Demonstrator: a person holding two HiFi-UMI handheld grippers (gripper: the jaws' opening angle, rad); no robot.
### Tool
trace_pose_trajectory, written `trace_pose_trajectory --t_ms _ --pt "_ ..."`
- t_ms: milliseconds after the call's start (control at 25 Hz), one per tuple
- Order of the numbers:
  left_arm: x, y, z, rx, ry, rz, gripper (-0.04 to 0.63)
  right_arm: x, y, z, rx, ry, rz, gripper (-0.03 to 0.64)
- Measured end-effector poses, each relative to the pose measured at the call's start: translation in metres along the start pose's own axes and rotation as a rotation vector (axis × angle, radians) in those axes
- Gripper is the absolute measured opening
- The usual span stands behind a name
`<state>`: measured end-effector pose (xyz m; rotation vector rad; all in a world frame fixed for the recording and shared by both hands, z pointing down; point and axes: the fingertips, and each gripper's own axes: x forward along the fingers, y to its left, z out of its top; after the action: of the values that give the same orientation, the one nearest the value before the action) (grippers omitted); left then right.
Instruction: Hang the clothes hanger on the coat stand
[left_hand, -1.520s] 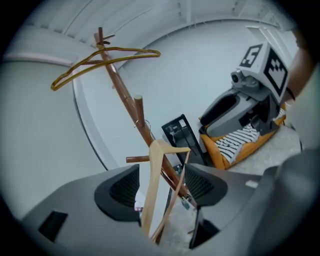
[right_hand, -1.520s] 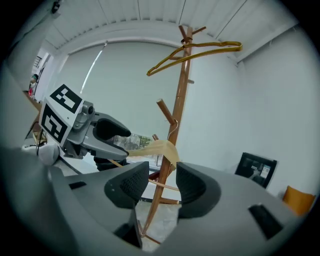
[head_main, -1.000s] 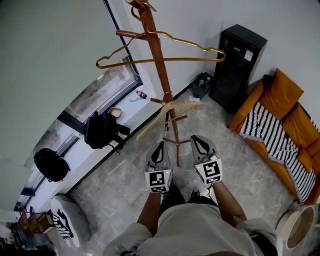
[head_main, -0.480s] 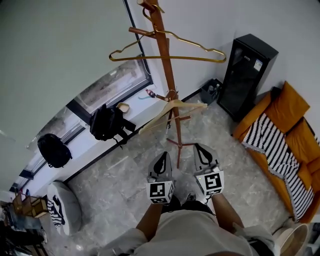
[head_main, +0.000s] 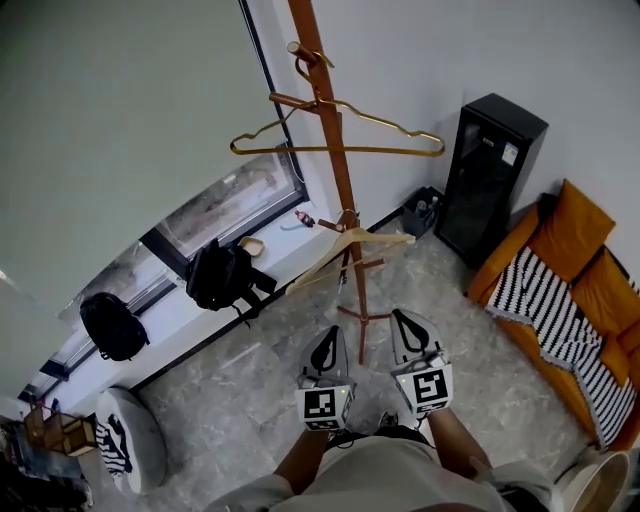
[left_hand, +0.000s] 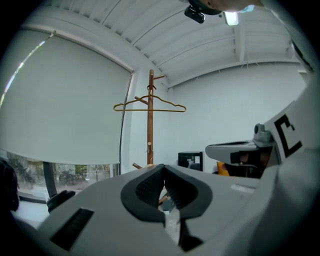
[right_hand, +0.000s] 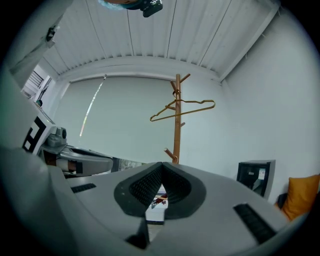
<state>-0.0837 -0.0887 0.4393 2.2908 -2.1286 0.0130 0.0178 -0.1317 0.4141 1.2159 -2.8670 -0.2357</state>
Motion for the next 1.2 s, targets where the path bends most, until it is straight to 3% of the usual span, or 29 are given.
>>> trace_pose_trajectory --t_ms 240,1200 --pt "0.000 0.003 0.007 -0.012 -0.022 -0.048 0.009 0.008 0.012 0.005 -0.008 -0.004 -0.015 0.005" --pt "0.001 0.024 0.007 0.035 -0.032 -0.062 0.009 0.022 0.031 0.009 -0.028 0.000 -0.037 0.005"
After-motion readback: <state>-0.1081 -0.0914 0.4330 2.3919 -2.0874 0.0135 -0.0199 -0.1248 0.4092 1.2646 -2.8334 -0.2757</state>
